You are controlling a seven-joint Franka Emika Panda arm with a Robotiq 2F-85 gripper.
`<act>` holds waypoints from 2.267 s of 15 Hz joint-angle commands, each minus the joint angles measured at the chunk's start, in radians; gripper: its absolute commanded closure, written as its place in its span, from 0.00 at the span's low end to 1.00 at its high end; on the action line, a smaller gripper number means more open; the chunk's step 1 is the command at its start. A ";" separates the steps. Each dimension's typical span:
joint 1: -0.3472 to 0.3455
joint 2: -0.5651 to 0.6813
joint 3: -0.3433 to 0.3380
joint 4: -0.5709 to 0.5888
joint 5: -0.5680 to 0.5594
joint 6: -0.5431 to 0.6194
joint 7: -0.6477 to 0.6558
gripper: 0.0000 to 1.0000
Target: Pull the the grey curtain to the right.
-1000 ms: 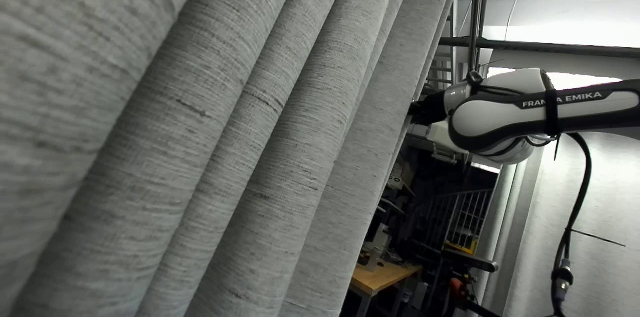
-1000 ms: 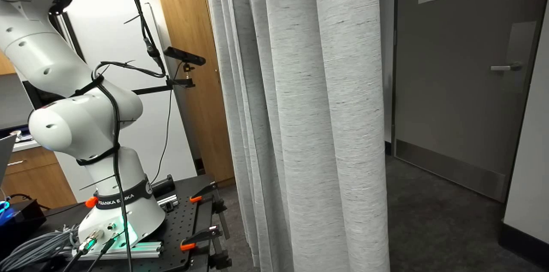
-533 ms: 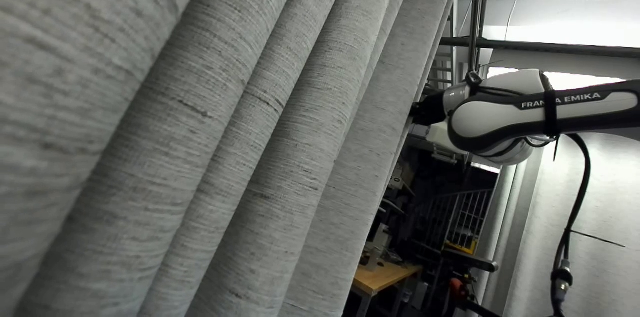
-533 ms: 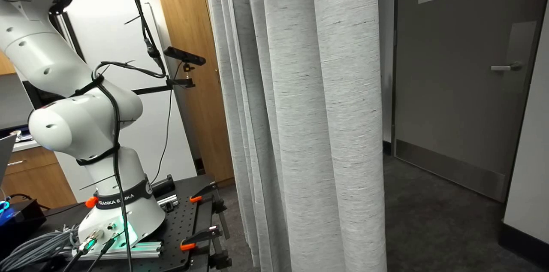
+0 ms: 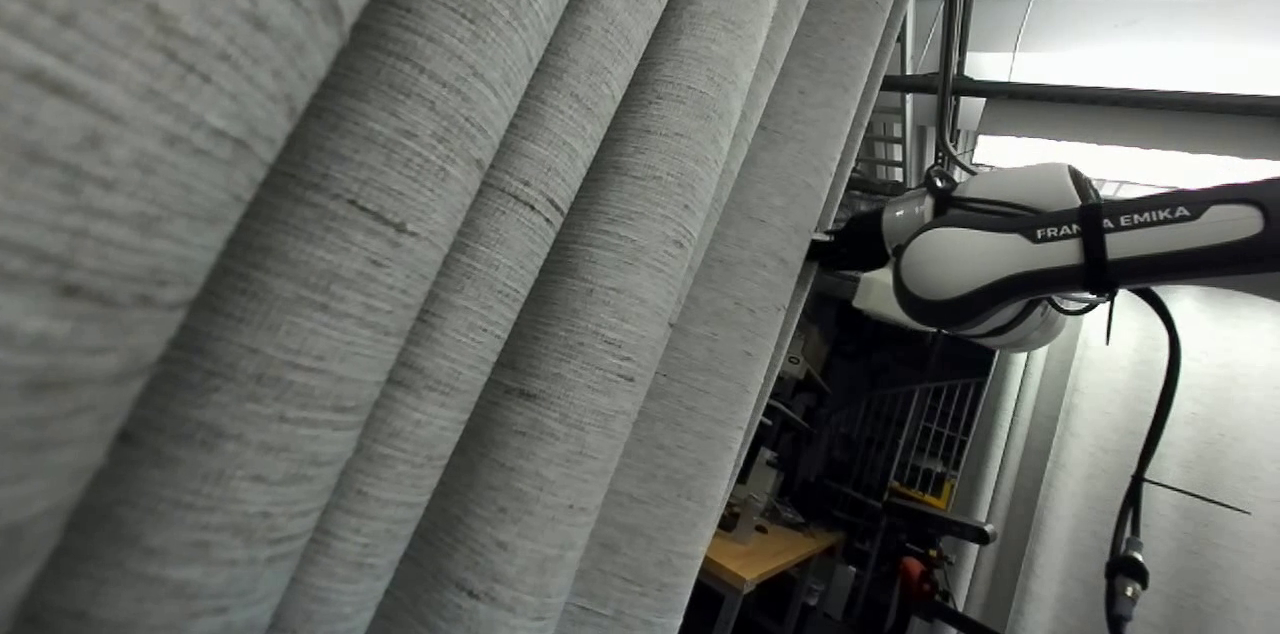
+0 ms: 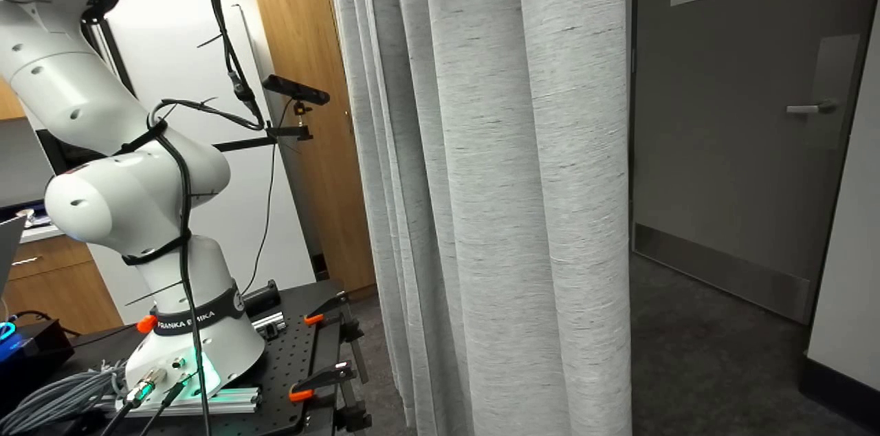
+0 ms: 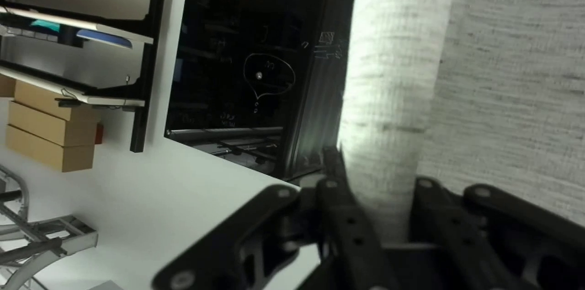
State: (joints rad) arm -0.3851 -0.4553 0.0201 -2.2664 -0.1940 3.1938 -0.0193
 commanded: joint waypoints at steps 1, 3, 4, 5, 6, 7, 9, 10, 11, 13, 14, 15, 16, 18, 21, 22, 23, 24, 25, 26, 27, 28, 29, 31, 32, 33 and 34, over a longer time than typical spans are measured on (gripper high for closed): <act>-0.156 0.018 0.057 -0.014 -0.054 0.034 0.005 0.99; -0.301 0.045 0.115 0.018 -0.082 0.026 0.025 1.00; -0.381 0.059 0.126 0.048 -0.116 0.023 0.046 1.00; -0.450 0.075 0.146 0.077 -0.129 0.026 0.055 1.00; -0.522 0.095 0.164 0.111 -0.146 0.021 0.065 1.00; -0.593 0.107 0.184 0.140 -0.167 0.012 0.085 1.00; -0.738 0.133 0.225 0.208 -0.211 -0.010 0.127 1.00; -0.810 0.144 0.248 0.240 -0.237 -0.021 0.151 1.00; -0.882 0.155 0.272 0.274 -0.265 -0.030 0.179 1.00; -1.028 0.170 0.330 0.335 -0.333 -0.061 0.250 1.00; -1.101 0.179 0.371 0.364 -0.357 -0.093 0.284 1.00; -1.173 0.181 0.418 0.389 -0.385 -0.127 0.325 1.00; -1.246 0.186 0.469 0.417 -0.415 -0.162 0.369 1.00; -1.368 0.180 0.573 0.461 -0.485 -0.259 0.466 1.00; -1.482 0.163 0.711 0.505 -0.594 -0.380 0.610 1.00; -1.496 0.170 0.743 0.523 -0.610 -0.420 0.636 1.00; -1.513 0.174 0.775 0.538 -0.626 -0.457 0.667 1.00; -1.522 0.183 0.801 0.551 -0.635 -0.488 0.682 1.00; -1.531 0.186 0.826 0.560 -0.646 -0.513 0.698 1.00; -1.525 0.195 0.845 0.564 -0.641 -0.532 0.693 1.00; -1.520 0.198 0.864 0.563 -0.639 -0.542 0.688 1.00; -1.508 0.205 0.878 0.565 -0.629 -0.551 0.672 1.00; -1.498 0.210 0.893 0.563 -0.621 -0.553 0.659 1.00; -1.469 0.225 0.916 0.555 -0.611 -0.519 0.611 1.00; -1.436 0.237 0.920 0.548 -0.597 -0.499 0.555 1.00; -1.415 0.245 0.930 0.547 -0.593 -0.491 0.517 1.00; -1.394 0.250 0.942 0.548 -0.592 -0.495 0.482 1.00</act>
State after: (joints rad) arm -1.8369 -0.2668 0.9384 -1.7201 -0.8033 2.6946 0.5813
